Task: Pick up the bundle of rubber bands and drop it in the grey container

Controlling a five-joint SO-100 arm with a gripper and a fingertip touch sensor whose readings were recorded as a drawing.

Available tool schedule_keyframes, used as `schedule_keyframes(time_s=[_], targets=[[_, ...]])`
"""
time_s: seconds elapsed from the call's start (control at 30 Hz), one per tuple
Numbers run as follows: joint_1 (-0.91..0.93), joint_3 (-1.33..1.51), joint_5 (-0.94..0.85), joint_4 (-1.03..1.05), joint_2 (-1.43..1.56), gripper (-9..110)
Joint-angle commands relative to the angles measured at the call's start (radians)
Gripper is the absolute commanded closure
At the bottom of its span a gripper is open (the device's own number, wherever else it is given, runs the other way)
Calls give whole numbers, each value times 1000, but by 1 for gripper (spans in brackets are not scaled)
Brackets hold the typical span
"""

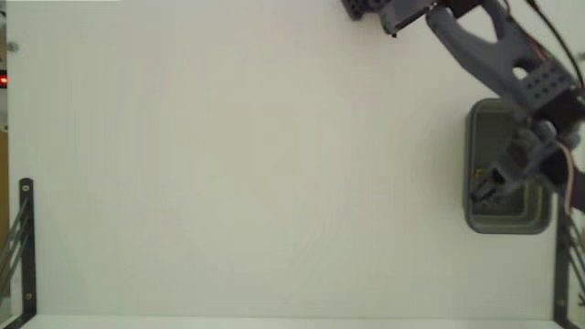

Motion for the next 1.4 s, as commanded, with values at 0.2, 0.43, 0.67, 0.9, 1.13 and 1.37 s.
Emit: schedule_keyframes(time_s=[0.2, 0.43, 0.67, 0.9, 1.13, 1.37], targets=[[60, 76, 3, -6, 158, -9], [122, 156, 3, -6, 240, -9], [194, 250, 3, -5, 334, -9], [271, 349, 3, -5, 434, -9], [344, 445, 3, -4, 531, -9], [420, 544, 3, -4, 630, -9]])
